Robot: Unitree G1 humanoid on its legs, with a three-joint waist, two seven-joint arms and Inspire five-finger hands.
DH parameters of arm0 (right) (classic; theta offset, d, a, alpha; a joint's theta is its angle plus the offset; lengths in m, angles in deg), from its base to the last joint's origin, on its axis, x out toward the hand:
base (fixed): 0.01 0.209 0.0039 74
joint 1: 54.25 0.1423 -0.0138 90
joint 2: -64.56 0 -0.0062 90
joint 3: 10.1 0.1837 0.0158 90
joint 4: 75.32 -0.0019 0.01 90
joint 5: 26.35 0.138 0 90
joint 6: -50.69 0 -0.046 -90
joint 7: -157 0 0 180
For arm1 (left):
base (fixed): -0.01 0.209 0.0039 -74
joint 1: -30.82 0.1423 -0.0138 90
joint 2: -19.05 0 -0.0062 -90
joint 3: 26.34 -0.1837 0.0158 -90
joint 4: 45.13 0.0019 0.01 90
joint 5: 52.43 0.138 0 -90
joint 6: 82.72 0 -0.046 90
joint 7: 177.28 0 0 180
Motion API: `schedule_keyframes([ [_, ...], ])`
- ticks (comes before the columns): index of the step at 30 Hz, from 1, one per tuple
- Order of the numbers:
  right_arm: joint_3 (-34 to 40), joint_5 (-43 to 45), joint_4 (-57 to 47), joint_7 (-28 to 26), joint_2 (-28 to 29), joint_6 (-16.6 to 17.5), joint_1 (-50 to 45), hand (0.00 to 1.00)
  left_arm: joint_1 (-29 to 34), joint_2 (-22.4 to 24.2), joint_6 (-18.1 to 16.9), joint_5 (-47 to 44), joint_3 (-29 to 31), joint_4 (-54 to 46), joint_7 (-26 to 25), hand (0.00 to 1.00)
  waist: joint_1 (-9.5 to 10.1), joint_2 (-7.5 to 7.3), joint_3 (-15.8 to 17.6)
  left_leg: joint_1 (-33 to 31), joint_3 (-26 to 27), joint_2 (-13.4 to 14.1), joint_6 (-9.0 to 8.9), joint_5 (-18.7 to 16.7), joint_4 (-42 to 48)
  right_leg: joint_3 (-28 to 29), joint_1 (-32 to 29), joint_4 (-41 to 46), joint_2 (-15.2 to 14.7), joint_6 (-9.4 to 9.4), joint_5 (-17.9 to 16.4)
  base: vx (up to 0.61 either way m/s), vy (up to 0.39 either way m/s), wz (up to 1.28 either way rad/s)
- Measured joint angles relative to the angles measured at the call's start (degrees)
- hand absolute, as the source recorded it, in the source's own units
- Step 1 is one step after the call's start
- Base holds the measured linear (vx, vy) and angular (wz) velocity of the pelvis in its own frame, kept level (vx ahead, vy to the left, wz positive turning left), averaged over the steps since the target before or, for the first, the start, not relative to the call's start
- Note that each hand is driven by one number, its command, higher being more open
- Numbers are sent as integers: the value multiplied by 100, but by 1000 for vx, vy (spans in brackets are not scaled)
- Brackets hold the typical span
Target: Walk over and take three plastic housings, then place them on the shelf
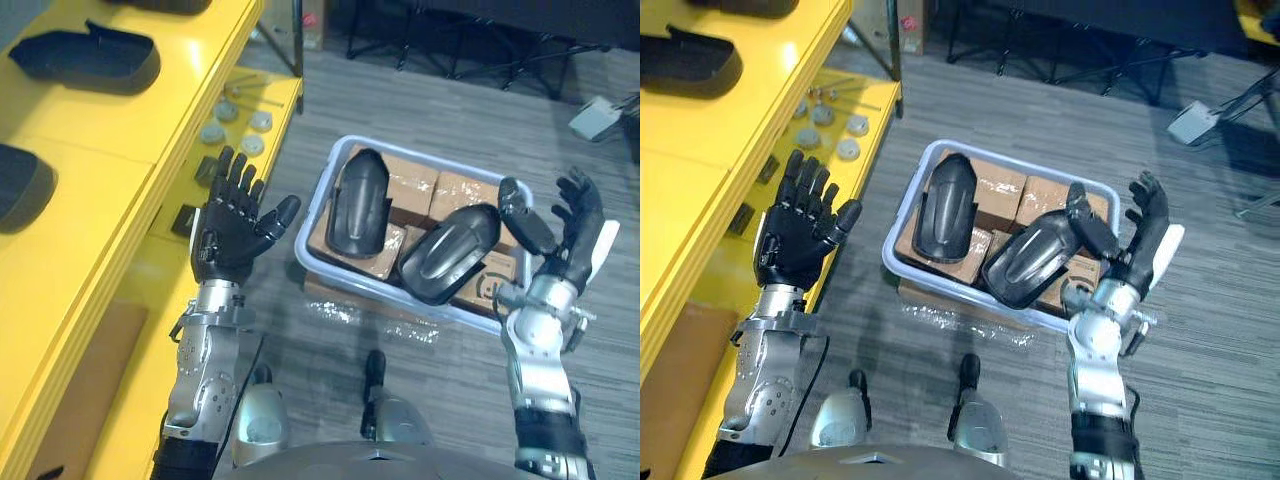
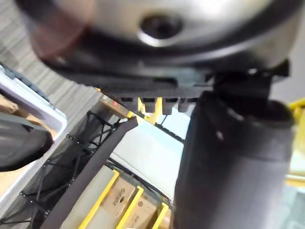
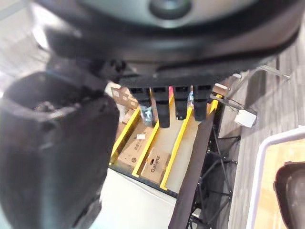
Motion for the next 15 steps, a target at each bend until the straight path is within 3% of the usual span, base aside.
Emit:
schedule_keyframes([
  [3, 99, 56, -186, -293, 148, 40, -373, 100, -5, 43, 5, -2, 186, -2, 4, 100, -111, -18, -168, 167, 165, 12, -13, -15, -56, 132, 21, -5, 12, -4, -9, 20, 9, -23],
  [6, 253, 7, -185, -260, 200, 36, -596, 100, -6, 62, 9, -14, 208, -89, 4, 100, -185, 0, -258, 237, 246, 13, -16, -18, -77, 206, 26, -4, 14, 0, -5, -1, 8, -12],
  [7, 239, 221, -177, -158, 570, 36, -1065, 100, -9, 197, 25, -14, 121, -242, 0, 100, -310, 106, -827, 539, 321, 0, -34, 31, -343, 234, 216, -111, 27, -5, -12, -3, 4, -7],
  [15, 217, 555, -57, -376, 569, 88, -1103, 100, 20, 193, 6, -14, 120, -242, -36, 100, -308, 95, -817, 343, 271, -4, -29, 35, -288, 188, 90, -110, 11, -3, -8, -5, 2, 2],
])
